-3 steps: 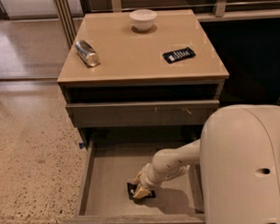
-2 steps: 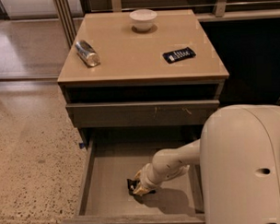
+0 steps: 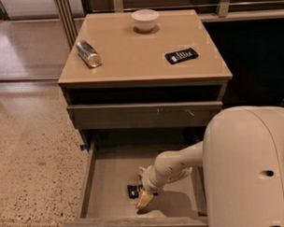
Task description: Place rxbar chocolate into middle drawer
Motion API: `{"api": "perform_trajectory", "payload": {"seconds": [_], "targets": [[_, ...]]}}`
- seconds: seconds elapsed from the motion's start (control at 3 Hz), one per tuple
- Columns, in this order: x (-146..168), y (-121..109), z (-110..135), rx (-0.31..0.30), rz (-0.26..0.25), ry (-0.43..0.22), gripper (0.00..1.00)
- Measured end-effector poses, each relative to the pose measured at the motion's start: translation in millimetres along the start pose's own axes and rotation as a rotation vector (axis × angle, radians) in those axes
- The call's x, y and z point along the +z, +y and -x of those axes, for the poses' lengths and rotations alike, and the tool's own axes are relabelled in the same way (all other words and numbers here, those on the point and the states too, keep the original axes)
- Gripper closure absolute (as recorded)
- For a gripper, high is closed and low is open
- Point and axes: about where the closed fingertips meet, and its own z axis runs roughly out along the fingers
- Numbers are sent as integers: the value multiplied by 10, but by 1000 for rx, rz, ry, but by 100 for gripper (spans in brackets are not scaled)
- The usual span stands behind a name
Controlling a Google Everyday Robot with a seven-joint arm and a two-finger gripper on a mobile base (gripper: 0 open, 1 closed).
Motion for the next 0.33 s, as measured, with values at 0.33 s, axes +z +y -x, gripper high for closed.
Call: {"api": "perform_trajectory", "payload": {"seconds": [0.33], "targets": [[0, 0, 0, 0, 0, 0, 0]]}}
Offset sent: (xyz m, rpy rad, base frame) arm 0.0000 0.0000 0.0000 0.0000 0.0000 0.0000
